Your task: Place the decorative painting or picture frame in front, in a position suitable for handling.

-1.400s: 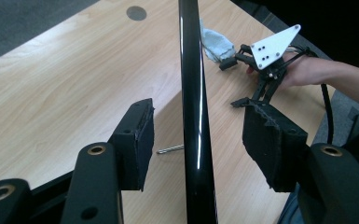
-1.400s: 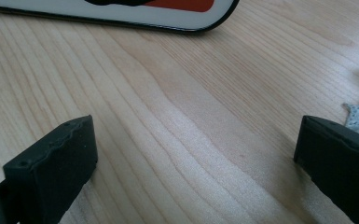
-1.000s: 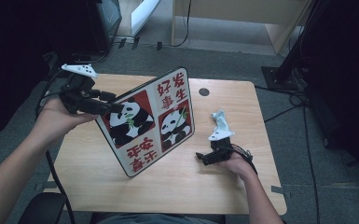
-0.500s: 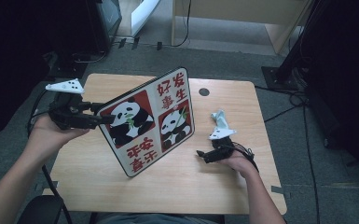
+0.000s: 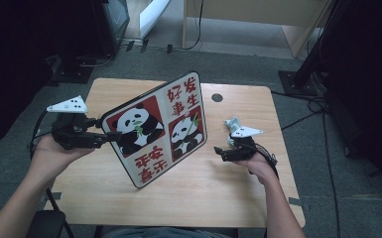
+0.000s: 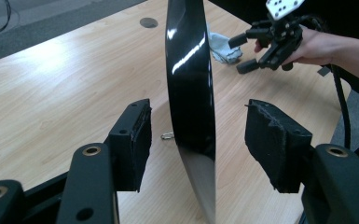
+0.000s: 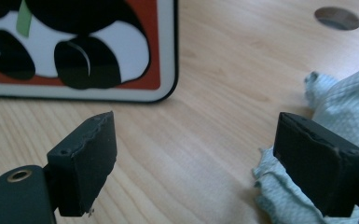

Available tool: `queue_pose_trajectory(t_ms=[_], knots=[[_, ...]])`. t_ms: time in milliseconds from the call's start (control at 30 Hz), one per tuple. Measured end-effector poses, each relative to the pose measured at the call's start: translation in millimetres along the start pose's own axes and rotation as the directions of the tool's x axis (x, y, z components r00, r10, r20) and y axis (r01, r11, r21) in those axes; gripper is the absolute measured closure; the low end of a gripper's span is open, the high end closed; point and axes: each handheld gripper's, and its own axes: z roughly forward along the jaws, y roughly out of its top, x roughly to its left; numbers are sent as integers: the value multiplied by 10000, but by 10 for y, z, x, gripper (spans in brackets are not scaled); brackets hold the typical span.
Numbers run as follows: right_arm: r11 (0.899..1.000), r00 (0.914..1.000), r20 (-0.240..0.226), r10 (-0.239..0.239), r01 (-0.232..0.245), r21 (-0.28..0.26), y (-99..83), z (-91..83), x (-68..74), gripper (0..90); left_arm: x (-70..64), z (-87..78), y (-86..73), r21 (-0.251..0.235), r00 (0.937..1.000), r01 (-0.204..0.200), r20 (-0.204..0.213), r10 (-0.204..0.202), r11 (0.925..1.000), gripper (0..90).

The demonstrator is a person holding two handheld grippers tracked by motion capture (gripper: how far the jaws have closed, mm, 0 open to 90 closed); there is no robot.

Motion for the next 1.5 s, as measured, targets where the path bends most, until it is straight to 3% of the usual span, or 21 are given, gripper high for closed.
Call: queue_pose_trajectory(t_ms=[133, 400, 533, 667, 800, 1033, 1233, 1367, 1433, 1500], knots=[[9989, 9995, 111, 289, -285, -377, 44, -47, -75, 160, -4, 13, -58, -14, 10000, 89, 45, -89, 10000, 416], [9938, 9926, 791, 923, -869, -700, 37, -110, -317, 186, -14, 71, -178, -53, 9996, 146, 228, -145, 9999, 419], [9838, 9809, 981, 1680, -1605, -801, 29, -91, -412, 134, -33, 109, -238, -97, 9994, 135, 315, -131, 9999, 420], [9778, 9725, 1146, 2027, -1945, -784, 17, -49, -480, 133, -37, 145, -300, -197, 9989, 205, 423, -197, 9996, 423], [9852, 9730, 1558, 1702, -1645, -490, -20, 34, -506, 167, -33, 179, -359, -208, 9994, 233, 264, -228, 9995, 428], [9798, 9621, 1855, 2000, -1963, -380, -68, 114, -591, 234, -31, 244, -433, -270, 9997, 221, 104, -218, 9994, 435], [9831, 9593, 2164, 1815, -1828, -145, -139, 186, -656, 354, -30, 304, -493, -317, 9997, 250, 49, -248, 9992, 437], [9924, 9662, 2304, 1160, -1222, 127, -144, 246, -613, 426, -32, 331, -516, -356, 9996, 274, 120, -270, 9990, 441], [9953, 9654, 2445, 903, -964, 129, -132, 275, -581, 476, -33, 344, -526, -399, 9995, 284, 138, -279, 9988, 445], [9946, 9595, 2669, 903, -1007, 256, -119, 297, -562, 525, -35, 356, -537, -416, 9994, 319, 143, -314, 9986, 455]])
